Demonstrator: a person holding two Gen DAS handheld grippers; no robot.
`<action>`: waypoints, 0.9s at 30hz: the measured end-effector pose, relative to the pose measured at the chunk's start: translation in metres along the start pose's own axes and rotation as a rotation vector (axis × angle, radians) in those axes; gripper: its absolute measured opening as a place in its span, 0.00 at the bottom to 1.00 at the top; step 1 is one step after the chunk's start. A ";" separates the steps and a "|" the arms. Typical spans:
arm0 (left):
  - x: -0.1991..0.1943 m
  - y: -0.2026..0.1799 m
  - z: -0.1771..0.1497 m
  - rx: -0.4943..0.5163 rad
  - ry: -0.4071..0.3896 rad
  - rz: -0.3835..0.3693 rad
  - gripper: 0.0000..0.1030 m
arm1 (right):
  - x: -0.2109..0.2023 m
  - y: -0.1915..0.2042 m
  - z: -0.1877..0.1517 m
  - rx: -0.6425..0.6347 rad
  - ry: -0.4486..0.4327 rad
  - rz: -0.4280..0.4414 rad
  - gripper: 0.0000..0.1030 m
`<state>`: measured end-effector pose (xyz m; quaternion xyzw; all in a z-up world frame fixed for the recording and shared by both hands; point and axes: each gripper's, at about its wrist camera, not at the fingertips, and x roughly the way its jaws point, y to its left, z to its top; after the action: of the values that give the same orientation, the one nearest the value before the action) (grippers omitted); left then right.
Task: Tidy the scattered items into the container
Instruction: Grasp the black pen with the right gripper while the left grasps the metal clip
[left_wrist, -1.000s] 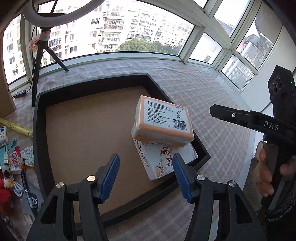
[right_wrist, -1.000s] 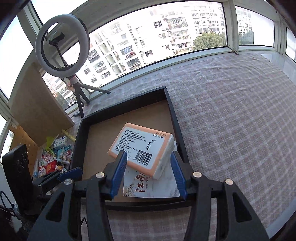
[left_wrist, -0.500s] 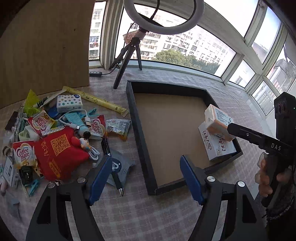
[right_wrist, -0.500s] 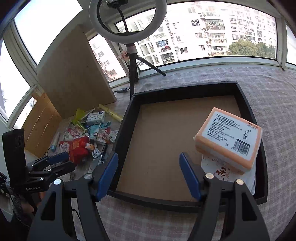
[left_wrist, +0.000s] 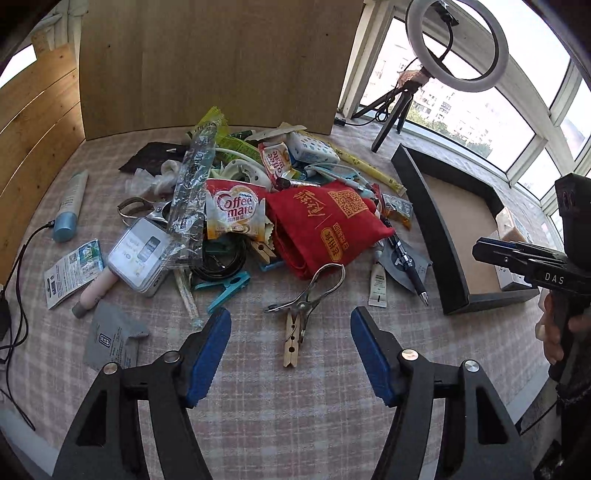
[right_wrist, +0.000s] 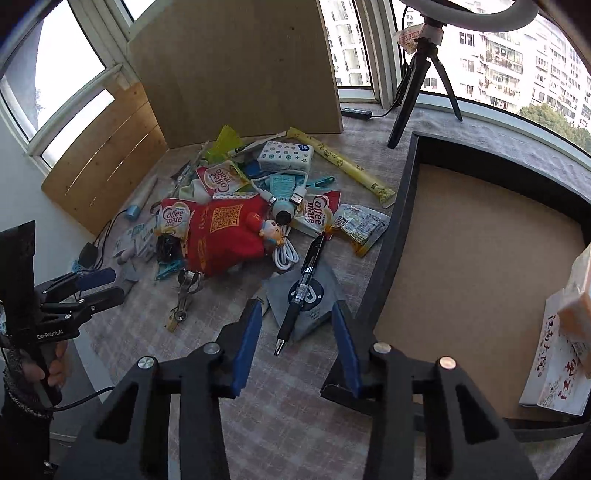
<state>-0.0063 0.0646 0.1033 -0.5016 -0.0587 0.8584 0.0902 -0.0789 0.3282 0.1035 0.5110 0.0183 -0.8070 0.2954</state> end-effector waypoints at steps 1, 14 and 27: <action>0.005 0.000 -0.003 0.007 0.011 -0.007 0.56 | 0.009 0.002 0.001 -0.006 0.022 -0.004 0.30; 0.071 -0.022 0.004 0.154 0.108 0.007 0.45 | 0.088 0.009 0.030 -0.014 0.174 -0.114 0.23; 0.086 -0.024 0.013 0.175 0.097 0.005 0.17 | 0.102 -0.008 0.036 0.036 0.206 -0.106 0.12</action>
<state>-0.0570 0.1066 0.0414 -0.5331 0.0221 0.8351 0.1342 -0.1426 0.2762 0.0335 0.5947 0.0611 -0.7650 0.2395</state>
